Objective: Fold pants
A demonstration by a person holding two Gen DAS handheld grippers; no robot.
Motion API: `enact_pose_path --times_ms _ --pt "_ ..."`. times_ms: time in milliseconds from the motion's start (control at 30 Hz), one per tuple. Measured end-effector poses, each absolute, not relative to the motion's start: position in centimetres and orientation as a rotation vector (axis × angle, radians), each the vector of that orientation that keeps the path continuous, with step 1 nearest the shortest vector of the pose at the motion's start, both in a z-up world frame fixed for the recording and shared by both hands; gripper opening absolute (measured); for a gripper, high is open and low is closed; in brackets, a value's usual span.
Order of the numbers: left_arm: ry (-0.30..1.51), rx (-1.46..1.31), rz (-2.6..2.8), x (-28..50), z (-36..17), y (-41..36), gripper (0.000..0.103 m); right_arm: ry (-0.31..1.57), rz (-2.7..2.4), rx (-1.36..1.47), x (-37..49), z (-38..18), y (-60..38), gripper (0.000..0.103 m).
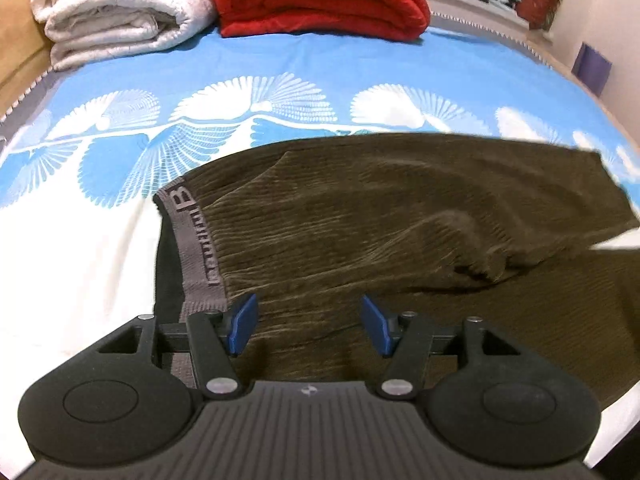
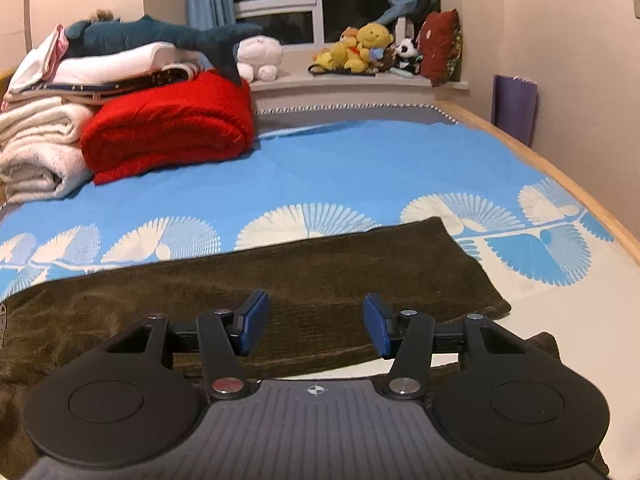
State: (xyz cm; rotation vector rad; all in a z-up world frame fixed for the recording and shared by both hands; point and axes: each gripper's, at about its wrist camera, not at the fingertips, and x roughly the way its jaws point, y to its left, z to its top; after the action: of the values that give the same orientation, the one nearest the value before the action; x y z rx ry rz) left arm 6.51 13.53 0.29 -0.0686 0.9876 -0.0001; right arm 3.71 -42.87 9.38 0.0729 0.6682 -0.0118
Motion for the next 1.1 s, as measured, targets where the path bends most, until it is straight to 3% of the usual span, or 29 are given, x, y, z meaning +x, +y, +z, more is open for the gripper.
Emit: enact_pose_path --times_ms 33,67,133,167,200,233,333,433,533,700,800,833,867,933,1100 --pt "0.998 -0.100 -0.002 6.6 0.4 13.9 0.048 0.674 -0.012 0.070 3.9 9.3 -42.8 0.049" --pt "1.033 -0.126 -0.002 7.1 0.3 14.0 0.024 0.679 -0.015 0.068 4.0 9.3 -42.6 0.047" --pt "1.111 -0.194 0.025 8.8 0.7 14.6 0.006 0.691 -0.022 0.078 4.4 9.3 -42.7 0.029" --pt "1.103 -0.207 0.022 9.6 1.2 14.8 0.005 0.699 -0.024 0.088 4.5 9.3 -42.8 0.023" --pt "1.077 -0.202 0.023 10.5 2.2 14.9 0.004 0.708 -0.024 0.101 4.7 9.2 -42.9 0.010" --pt "1.041 -0.181 0.036 11.5 3.3 15.0 0.005 0.715 -0.022 0.119 4.9 9.2 -43.1 0.005" --pt "0.894 -0.138 0.089 13.5 5.3 15.7 0.006 0.711 -0.011 0.147 5.0 9.3 -43.2 0.005" --pt "0.796 -0.186 0.141 13.8 3.1 17.4 0.006 0.728 0.005 0.150 5.3 9.0 -43.1 0.005" --pt "0.948 -0.230 0.202 15.7 -1.6 18.8 0.006 0.736 0.020 0.143 5.6 8.8 -42.7 0.005" --pt "0.907 -0.247 0.241 19.0 -2.7 20.7 0.006 0.741 0.059 0.141 6.3 8.7 -42.1 0.006" --pt "0.911 -0.216 0.236 20.9 -3.6 21.2 0.017 0.749 0.077 0.128 6.9 8.5 -41.5 0.006" --pt "0.909 -0.188 0.240 21.6 -4.0 21.3 0.030 0.752 0.082 0.126 7.1 8.4 -41.3 0.006" --pt "0.909 -0.158 0.250 22.3 -4.6 21.1 0.055 0.755 0.087 0.124 7.4 8.4 -41.1 0.006" --pt "0.918 -0.118 0.278 23.4 -5.9 21.2 0.085 0.761 0.093 0.120 7.8 8.2 -40.8 0.006" --pt "0.942 -0.069 0.260 25.6 -8.1 21.5 0.087 0.784 0.095 0.090 8.8 7.5 -40.2 0.006"
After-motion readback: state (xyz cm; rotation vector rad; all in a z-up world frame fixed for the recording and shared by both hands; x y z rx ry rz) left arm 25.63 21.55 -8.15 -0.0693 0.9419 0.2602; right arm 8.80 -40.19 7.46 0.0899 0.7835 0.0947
